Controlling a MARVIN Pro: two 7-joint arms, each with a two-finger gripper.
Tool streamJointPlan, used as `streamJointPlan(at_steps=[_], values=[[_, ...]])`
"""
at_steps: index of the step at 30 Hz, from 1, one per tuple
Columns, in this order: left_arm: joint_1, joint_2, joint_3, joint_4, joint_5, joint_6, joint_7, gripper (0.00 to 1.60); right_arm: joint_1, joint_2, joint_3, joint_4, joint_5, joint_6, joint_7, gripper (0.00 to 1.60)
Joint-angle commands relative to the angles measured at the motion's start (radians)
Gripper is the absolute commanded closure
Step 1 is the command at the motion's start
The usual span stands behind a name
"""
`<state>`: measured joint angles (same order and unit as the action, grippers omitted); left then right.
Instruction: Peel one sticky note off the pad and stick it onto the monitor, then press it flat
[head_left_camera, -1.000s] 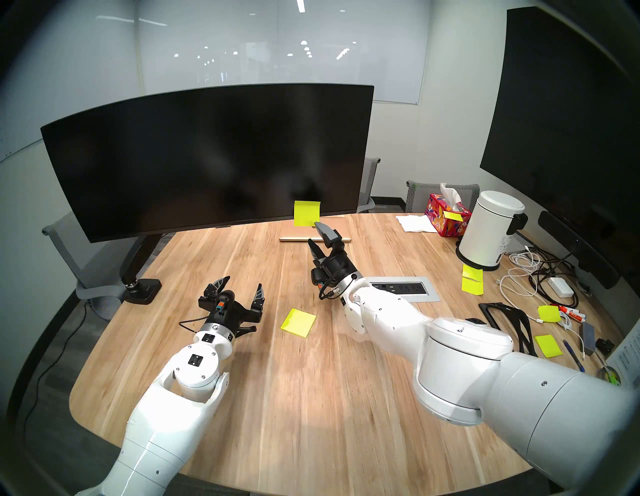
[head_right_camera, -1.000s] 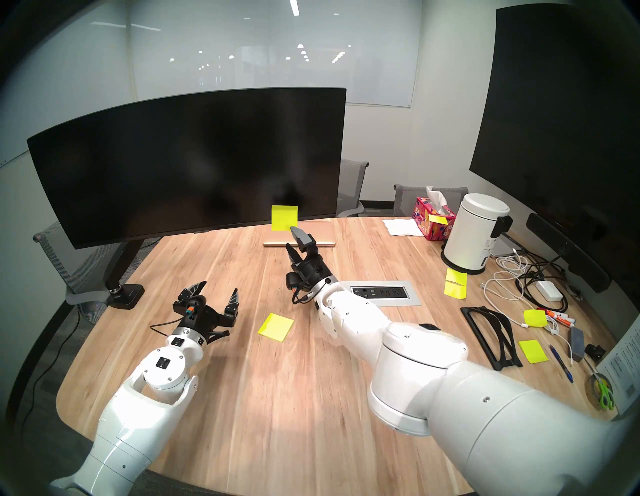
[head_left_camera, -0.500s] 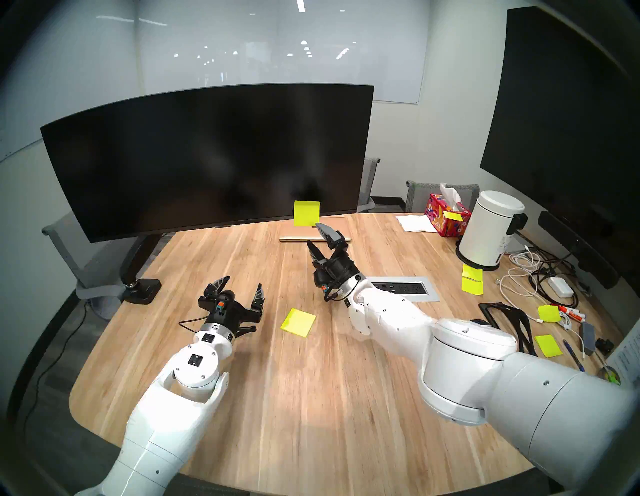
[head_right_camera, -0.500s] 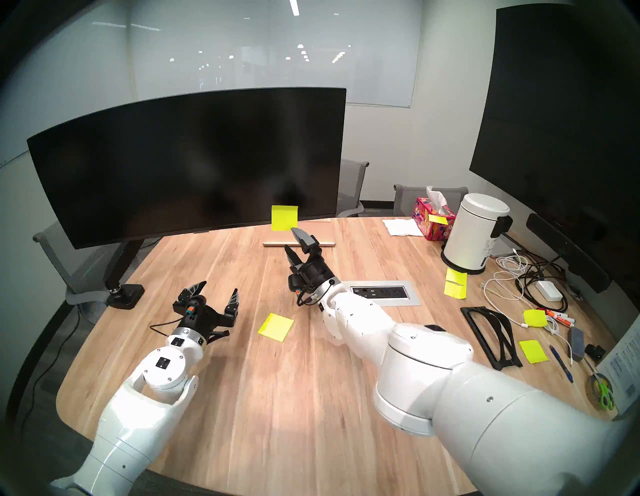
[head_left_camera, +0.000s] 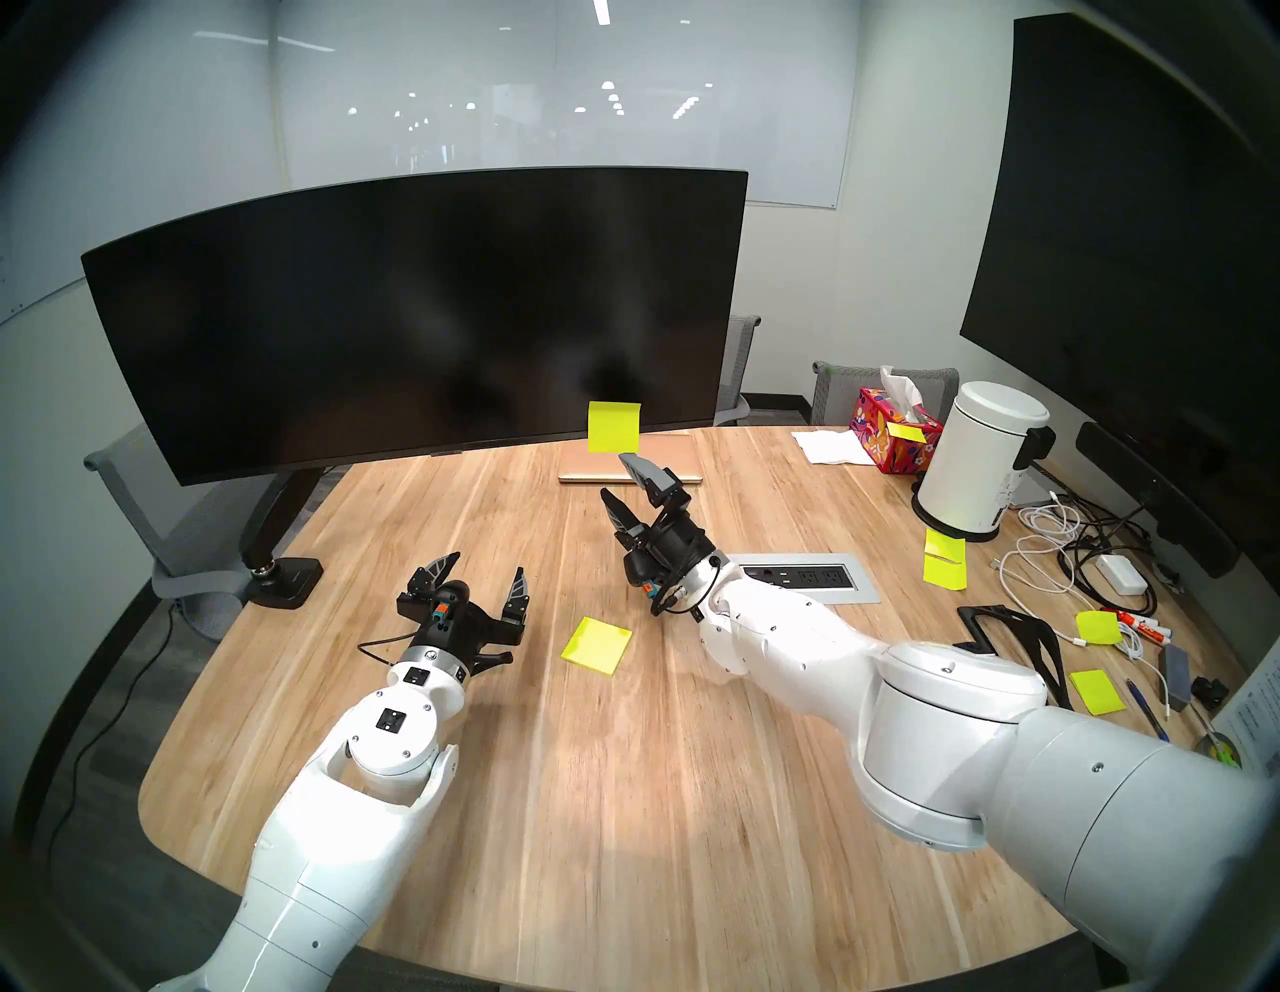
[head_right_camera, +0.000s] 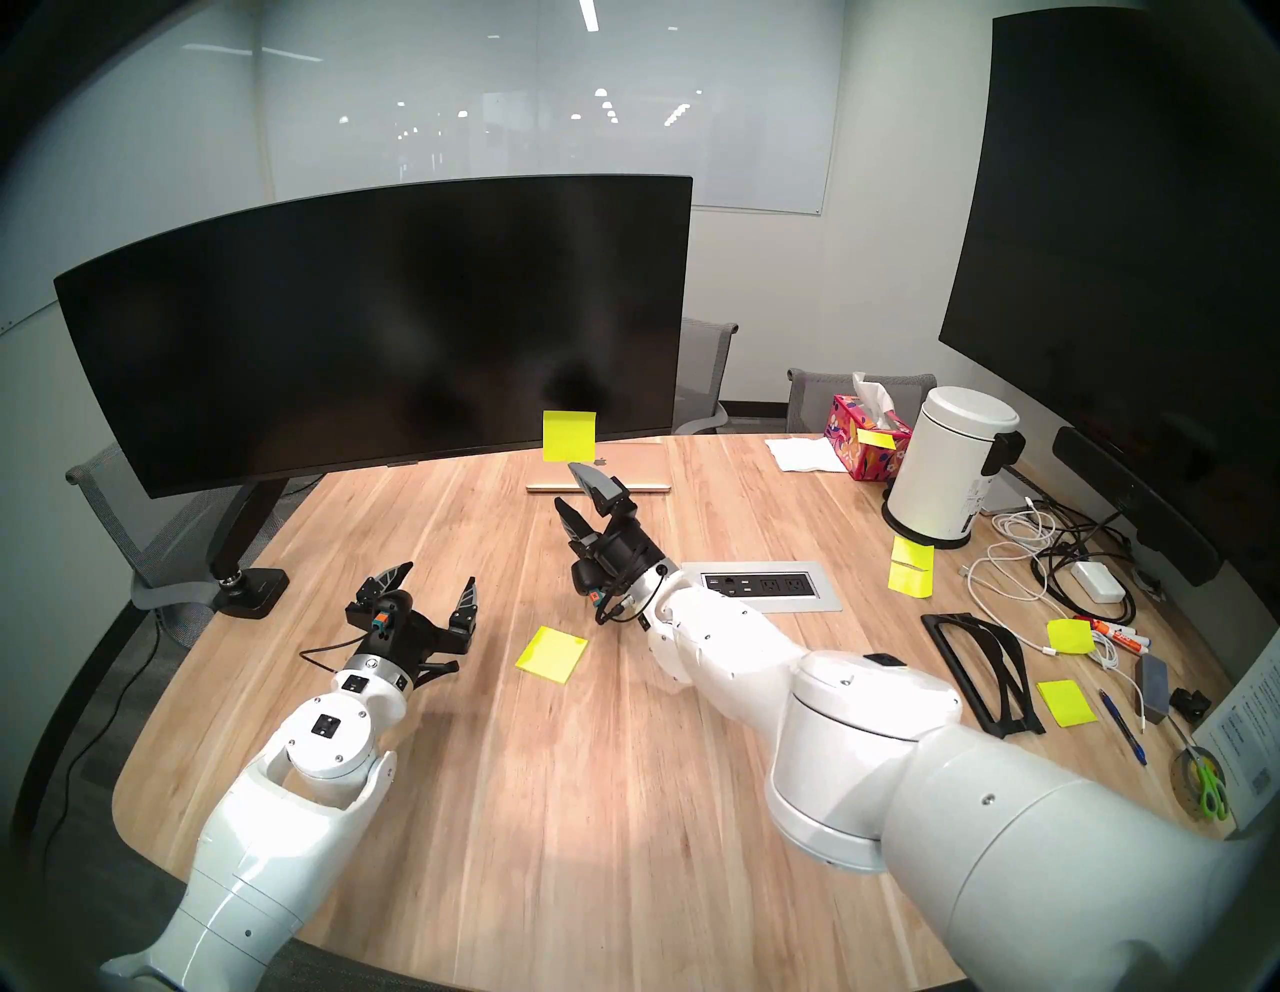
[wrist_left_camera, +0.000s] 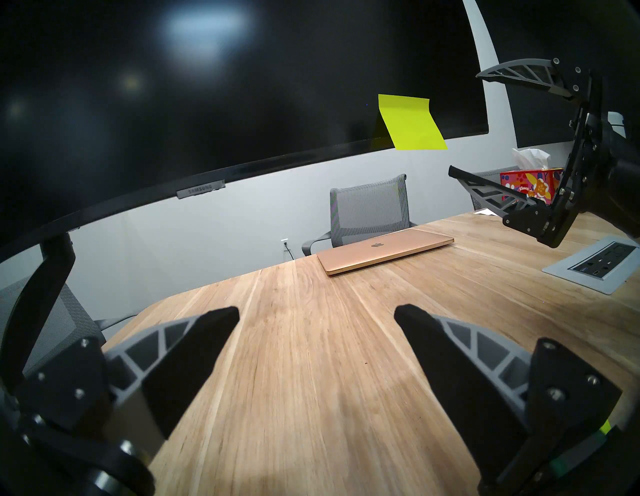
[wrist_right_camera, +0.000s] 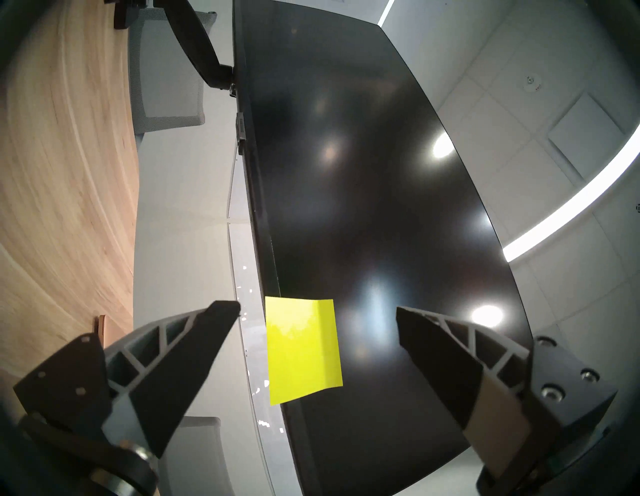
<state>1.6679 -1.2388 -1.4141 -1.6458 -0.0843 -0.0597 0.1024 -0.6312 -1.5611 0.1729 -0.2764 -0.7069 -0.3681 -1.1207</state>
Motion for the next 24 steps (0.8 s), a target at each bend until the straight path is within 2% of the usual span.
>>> streamJointPlan(at_steps=[1, 10, 13, 14, 16, 17, 21, 22, 24], values=[[-0.004, 0.002, -0.001, -0.021, 0.001, -0.009, -0.002, 0.0, -0.006, 0.07, 0.007, -0.108, 0.002, 0.021, -0.005, 0.0], [-0.005, 0.002, -0.001, -0.021, 0.001, -0.009, -0.002, 0.0, -0.034, 0.154, 0.011, -0.236, -0.006, 0.044, 0.009, 0.0], [-0.005, 0.002, -0.001, -0.02, 0.001, -0.009, -0.002, 0.0, -0.047, 0.203, 0.012, -0.318, -0.005, 0.056, 0.023, 0.0], [-0.005, 0.002, -0.001, -0.02, 0.001, -0.009, -0.002, 0.0, -0.048, 0.193, 0.01, -0.296, -0.009, 0.048, 0.009, 0.0], [-0.005, 0.002, -0.001, -0.02, 0.001, -0.009, -0.002, 0.0, -0.059, 0.225, 0.01, -0.348, -0.009, 0.06, 0.019, 0.0], [-0.005, 0.002, -0.001, -0.02, 0.001, -0.009, -0.002, 0.0, -0.06, 0.222, 0.006, -0.339, -0.014, 0.053, 0.012, 0.0], [-0.005, 0.002, -0.001, -0.02, 0.001, -0.009, -0.002, 0.0, -0.075, 0.266, 0.004, -0.415, -0.018, 0.07, 0.022, 0.0], [-0.005, 0.002, -0.001, -0.02, 0.001, -0.009, -0.002, 0.0, -0.081, 0.292, 0.006, -0.463, -0.015, 0.084, 0.038, 0.0], [-0.005, 0.002, -0.001, -0.02, 0.001, -0.009, -0.002, 0.0, -0.084, 0.295, 0.007, -0.464, -0.016, 0.083, 0.03, 0.0]])
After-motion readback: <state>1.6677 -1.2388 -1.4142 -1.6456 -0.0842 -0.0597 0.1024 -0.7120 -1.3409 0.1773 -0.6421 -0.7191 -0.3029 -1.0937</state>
